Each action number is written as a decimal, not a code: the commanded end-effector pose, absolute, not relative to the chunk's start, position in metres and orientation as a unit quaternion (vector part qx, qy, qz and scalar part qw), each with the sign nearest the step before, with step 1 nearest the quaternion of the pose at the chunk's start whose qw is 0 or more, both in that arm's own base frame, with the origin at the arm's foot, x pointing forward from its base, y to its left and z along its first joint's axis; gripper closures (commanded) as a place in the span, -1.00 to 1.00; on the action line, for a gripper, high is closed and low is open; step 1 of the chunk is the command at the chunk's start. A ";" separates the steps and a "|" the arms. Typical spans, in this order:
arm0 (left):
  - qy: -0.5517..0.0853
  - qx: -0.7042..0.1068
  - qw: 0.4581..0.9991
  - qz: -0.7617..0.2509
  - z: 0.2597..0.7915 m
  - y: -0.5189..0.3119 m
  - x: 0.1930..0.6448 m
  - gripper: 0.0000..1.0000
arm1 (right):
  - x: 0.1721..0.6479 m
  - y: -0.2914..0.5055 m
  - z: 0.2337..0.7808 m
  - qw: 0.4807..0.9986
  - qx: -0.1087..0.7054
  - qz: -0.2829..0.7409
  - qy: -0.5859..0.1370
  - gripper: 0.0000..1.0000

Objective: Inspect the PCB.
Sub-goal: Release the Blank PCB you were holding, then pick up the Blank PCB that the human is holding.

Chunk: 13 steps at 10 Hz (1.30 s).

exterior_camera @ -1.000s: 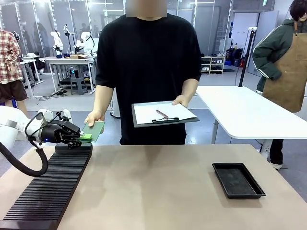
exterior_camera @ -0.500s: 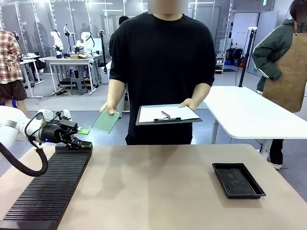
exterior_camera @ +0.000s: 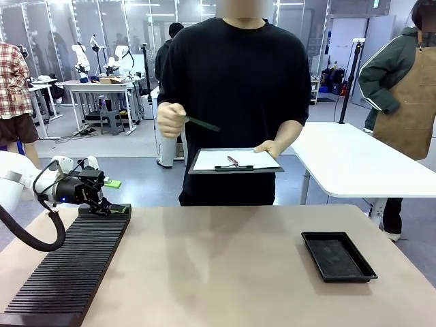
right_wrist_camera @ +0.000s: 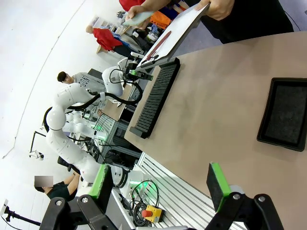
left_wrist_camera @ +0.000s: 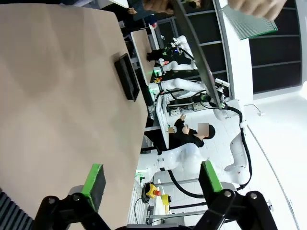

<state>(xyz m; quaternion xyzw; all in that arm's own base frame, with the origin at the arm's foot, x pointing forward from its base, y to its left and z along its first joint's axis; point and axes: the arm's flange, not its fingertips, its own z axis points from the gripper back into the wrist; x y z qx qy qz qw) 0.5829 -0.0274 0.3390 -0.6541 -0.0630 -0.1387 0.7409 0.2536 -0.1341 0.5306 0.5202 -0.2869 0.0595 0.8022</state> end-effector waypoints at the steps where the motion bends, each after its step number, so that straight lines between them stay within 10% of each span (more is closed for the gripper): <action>1: -0.061 -0.662 0.733 -0.145 0.343 -0.031 0.583 -1.00 | 0.255 -0.134 0.532 0.799 0.520 0.067 -0.294 -1.00; 11: -0.060 -0.656 0.739 -0.141 0.339 -0.032 0.582 -0.90 | 0.255 -0.134 0.532 0.799 0.520 0.067 -0.294 -1.00; 13: -0.047 -0.603 0.780 -0.158 0.412 -0.014 0.577 -1.00 | 0.255 -0.134 0.532 0.799 0.520 0.067 -0.294 -1.00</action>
